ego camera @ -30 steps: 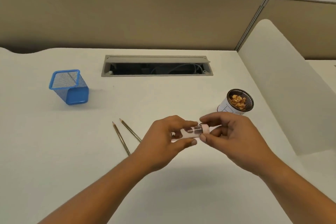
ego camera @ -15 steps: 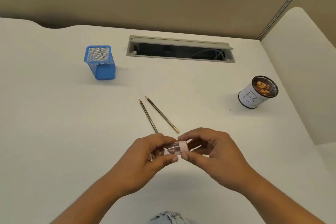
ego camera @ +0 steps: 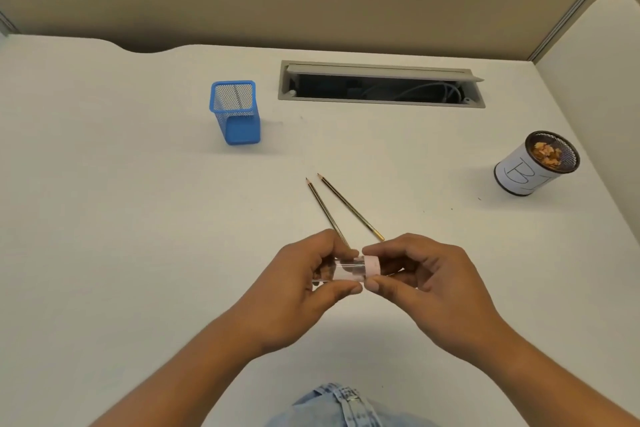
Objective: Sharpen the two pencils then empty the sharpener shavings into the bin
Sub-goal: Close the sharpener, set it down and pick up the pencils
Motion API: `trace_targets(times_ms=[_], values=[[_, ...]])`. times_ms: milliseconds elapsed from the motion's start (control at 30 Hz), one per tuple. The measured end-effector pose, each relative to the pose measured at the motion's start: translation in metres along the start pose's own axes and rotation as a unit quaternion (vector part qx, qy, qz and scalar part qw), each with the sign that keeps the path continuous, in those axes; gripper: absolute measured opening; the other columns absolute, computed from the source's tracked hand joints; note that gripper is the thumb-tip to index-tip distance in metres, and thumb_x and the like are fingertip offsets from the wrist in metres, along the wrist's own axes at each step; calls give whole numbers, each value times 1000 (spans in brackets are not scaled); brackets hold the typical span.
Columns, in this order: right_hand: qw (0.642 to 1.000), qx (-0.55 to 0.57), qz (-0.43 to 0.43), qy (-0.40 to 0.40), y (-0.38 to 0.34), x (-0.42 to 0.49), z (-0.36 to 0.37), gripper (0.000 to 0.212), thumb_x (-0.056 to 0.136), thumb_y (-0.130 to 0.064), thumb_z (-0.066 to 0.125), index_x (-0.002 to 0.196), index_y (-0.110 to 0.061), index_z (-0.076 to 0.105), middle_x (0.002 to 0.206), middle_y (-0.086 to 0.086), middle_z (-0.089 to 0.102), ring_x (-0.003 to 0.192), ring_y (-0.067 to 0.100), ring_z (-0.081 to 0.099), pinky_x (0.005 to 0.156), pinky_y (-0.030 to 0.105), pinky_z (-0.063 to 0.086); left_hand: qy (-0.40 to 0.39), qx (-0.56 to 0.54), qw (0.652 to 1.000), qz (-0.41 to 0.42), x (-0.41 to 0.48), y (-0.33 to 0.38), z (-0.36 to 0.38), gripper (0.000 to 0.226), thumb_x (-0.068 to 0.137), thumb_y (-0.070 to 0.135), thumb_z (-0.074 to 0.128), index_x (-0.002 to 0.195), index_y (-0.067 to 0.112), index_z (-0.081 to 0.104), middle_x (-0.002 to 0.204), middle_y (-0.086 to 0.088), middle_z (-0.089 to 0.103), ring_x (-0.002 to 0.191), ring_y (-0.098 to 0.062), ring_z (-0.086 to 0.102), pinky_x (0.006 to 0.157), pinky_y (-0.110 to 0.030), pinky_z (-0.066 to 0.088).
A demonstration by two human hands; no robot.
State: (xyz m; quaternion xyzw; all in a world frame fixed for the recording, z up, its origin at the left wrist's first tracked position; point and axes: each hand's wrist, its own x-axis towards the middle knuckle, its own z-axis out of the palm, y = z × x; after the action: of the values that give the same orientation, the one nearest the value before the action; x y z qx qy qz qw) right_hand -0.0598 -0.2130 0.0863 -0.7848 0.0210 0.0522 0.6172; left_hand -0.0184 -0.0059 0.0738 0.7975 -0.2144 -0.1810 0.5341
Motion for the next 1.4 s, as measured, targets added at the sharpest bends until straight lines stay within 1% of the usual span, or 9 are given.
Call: trace_targets(times_ms=[133, 400, 600, 800, 933, 1100, 1267, 1333, 1400], values=[[1000, 2, 9, -1, 1, -1, 8, 29, 70, -27, 87, 99, -30, 79, 91, -5, 78, 82, 19, 74, 71, 24, 58, 4, 13, 1000, 9, -6, -5, -1, 16, 86, 37, 68, 98, 37, 58, 83, 19, 60, 72, -6, 53, 63, -19, 46], [999, -29, 18, -17, 15, 4, 26, 29, 76, -17, 86, 100, -31, 77, 93, -8, 77, 85, 16, 74, 71, 23, 59, 15, 60, 998, -29, -17, -21, -2, 18, 90, 36, 69, 101, 40, 56, 88, 33, 57, 83, 3, 54, 66, -7, 40], [993, -116, 17, -6, 36, 10, 35, 22, 77, -24, 85, 94, -33, 75, 93, -19, 73, 81, 9, 72, 67, 20, 59, 33, 259, 965, -14, -6, -39, 1, 30, 87, 54, 66, 113, 40, 65, 115, 19, 61, 106, -4, 49, 91, -25, 40], [990, -133, 40, 13, 57, 13, 46, 12, 79, -27, 80, 85, -32, 72, 84, -17, 73, 69, 7, 67, 59, 15, 54, 7, 274, 961, 19, -11, -61, 28, 27, 100, 37, 50, 125, 28, 53, 120, 6, 61, 104, -13, 53, 94, -26, 41], [992, -87, 89, 25, 64, 12, 49, 5, 87, -27, 74, 85, -30, 70, 71, -1, 73, 59, 14, 69, 59, 29, 60, -7, 283, 958, 54, -12, -71, 40, 27, 96, 21, 44, 121, 18, 51, 106, 1, 58, 89, -15, 48, 85, -27, 39], [988, -95, 123, 0, 69, 13, 54, 11, 93, -27, 66, 85, -22, 70, 72, -5, 77, 60, 14, 71, 60, 31, 61, 21, 361, 932, 1, -1, -77, 51, 13, 95, 33, 45, 94, 21, 51, 89, 3, 59, 73, -15, 43, 73, -31, 38], [984, -122, 130, 2, 75, 16, 52, 15, 93, -31, 66, 82, -23, 71, 72, -5, 76, 62, 12, 71, 62, 33, 62, 28, 422, 906, -12, 12, -79, 54, 20, 95, 41, 45, 90, 24, 54, 83, 6, 64, 67, -16, 49, 72, -32, 42], [983, -131, 128, 3, 76, 21, 49, 17, 93, -34, 65, 80, -25, 71, 72, -7, 76, 64, 10, 71, 64, 32, 61, 23, 412, 910, -28, 18, -79, 55, 22, 95, 43, 45, 93, 26, 59, 83, 7, 67, 68, -15, 58, 62, -28, 42], [983, -137, 126, 2, 75, 27, 45, 19, 93, -40, 64, 80, -29, 72, 75, -11, 76, 65, 9, 71, 64, 31, 60, 34, 397, 915, -60, 26, -79, 56, 27, 95, 45, 44, 88, 28, 62, 75, 7, 66, 61, -14, 55, 49, -22, 31]])
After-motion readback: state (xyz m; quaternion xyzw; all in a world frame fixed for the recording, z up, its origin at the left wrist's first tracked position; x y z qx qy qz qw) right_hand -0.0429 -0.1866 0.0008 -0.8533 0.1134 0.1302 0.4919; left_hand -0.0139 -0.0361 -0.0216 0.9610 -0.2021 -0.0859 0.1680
